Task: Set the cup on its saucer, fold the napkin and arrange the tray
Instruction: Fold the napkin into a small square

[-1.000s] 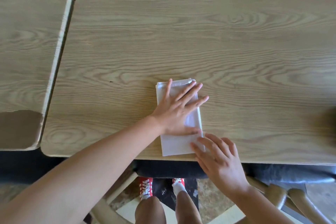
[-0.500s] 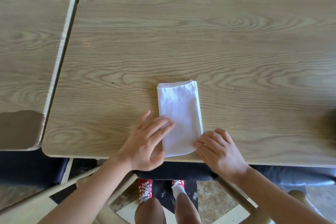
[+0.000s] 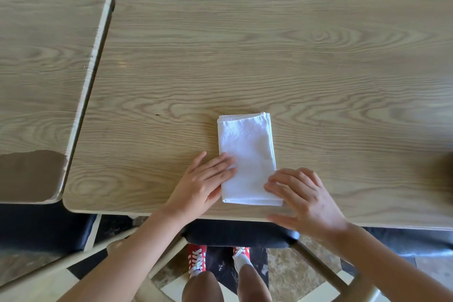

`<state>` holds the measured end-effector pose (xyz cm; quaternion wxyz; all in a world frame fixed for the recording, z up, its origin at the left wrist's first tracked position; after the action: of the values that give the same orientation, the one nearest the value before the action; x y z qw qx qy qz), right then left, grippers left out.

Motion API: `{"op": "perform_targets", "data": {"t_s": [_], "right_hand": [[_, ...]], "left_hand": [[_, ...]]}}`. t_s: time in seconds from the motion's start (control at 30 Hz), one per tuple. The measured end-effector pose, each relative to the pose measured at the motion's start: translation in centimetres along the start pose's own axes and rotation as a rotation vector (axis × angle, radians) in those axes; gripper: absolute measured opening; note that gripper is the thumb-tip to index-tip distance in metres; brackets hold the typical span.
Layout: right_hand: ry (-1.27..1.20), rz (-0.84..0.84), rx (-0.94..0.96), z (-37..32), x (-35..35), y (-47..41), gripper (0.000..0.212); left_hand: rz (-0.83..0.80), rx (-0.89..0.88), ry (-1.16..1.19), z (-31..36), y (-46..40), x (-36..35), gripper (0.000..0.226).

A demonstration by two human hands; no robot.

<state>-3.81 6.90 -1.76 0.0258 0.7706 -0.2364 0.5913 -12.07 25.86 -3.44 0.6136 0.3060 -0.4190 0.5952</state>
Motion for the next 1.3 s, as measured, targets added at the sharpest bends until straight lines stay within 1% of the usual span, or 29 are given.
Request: {"op": "perform_targets", "data": {"t_s": [0.07,0.17,0.33,0.4,0.47,0.53,0.57,0.63,0.7,0.87,0.93,1.03,1.13,1.3], "right_hand": [[0.023,-0.033,-0.003,0.7,-0.2,-0.2,0.039],[0.029,-0.024,-0.024,1.2,-0.3,-1.2,0.038],[0.081,0.017,0.029,1.3,-0.4,-2.6,0.042],[0.023,0.050,-0.035,1.5,-0.5,-2.8,0.039],[-0.081,0.112,-0.172,1.9,-0.7,-2.8,0.030],[-0.160,0.172,-0.330,2.3,-1.0,-2.9,0.017],[-0.193,0.205,-0.409,2.4,-1.1,-3.1,0.016],[-0.270,0.279,-0.556,2.5,-1.1,-3.7,0.025],[-0.313,0.318,-0.659,2.5,-1.2,-4.5,0.029],[-0.288,0.359,-0.795,2.4,-1.6,-5.7,0.040],[-0.237,0.365,-0.841,2.5,-1.6,-6.1,0.037],[-0.220,0.342,-0.928,3.1,-1.9,-6.9,0.040],[-0.195,0.294,-1.020,3.7,-2.5,-7.0,0.043],[-0.074,0.306,-1.044,3.9,-2.9,-6.6,0.047]], "left_hand": [[0.004,0.019,0.030,0.0,0.0,0.0,0.038],[-0.003,0.020,0.047,-0.2,0.1,-0.1,0.038],[-0.024,-0.074,-0.060,-0.6,0.2,-0.3,0.037],[0.024,-0.054,-0.043,-0.8,0.1,-0.2,0.034],[0.134,0.038,0.043,-0.8,0.0,-0.1,0.030],[0.286,0.161,0.126,-0.7,-0.1,0.2,0.026],[0.362,0.224,0.157,-0.5,-0.2,0.4,0.023],[0.498,0.354,0.204,-0.3,-0.6,0.8,0.024],[0.582,0.476,0.248,-0.1,-1.1,1.1,0.028],[0.746,0.758,0.293,-0.1,-2.5,1.2,0.036],[0.742,0.824,0.253,-0.4,-3.2,1.0,0.039],[0.693,0.868,0.175,-0.9,-3.7,0.6,0.042],[0.632,0.865,0.088,-1.2,-4.0,0.4,0.039],[0.563,0.839,-0.011,-1.8,-4.8,0.3,0.032]]}}
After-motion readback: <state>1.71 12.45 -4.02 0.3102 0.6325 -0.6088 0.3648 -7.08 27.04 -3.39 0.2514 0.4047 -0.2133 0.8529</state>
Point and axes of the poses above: each hand's wrist, its own y-axis away from the middle knuckle, its own x-axis out of the back of the hand, z = x × y, the point moved 5 cm from there along -y, towards the middle knuckle, and after that the axes turned 3 degrees about y, right-handed, at the moved point
